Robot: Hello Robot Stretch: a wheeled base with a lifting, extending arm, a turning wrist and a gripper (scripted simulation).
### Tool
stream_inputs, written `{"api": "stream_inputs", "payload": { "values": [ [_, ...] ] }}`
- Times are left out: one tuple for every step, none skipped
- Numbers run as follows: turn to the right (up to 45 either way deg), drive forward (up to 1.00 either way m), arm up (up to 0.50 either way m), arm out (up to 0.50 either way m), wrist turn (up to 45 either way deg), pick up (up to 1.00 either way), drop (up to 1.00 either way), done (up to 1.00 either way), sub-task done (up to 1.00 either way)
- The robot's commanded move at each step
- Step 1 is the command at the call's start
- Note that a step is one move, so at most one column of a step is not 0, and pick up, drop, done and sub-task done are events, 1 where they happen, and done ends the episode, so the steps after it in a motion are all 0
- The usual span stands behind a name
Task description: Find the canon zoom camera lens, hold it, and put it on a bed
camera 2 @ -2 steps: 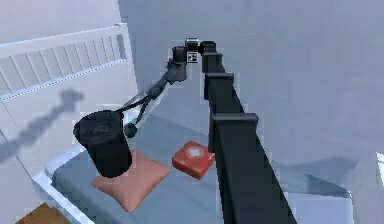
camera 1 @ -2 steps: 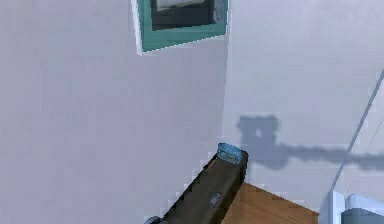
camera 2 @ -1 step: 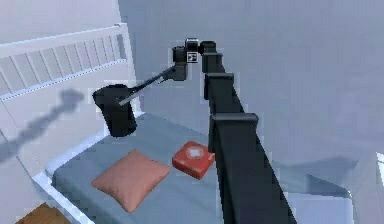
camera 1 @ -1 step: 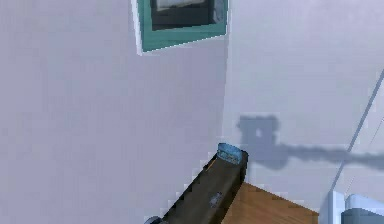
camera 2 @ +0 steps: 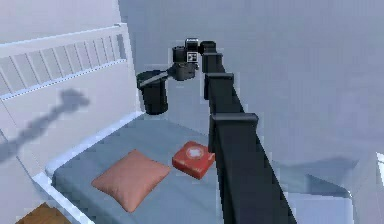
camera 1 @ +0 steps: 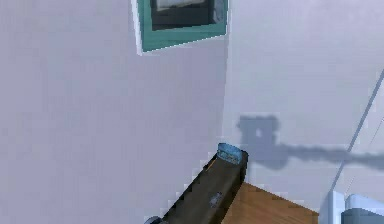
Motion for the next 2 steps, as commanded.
{"api": "stream_inputs", "payload": {
  "values": [
    [0.0, 0.0, 0.0, 0.0, 36.0, 0.0, 0.0, 0.0, 0.0],
    [0.0, 0.0, -0.32, 0.0, 0.0, 0.0, 0.0, 0.0, 0.0]
  ]
}}
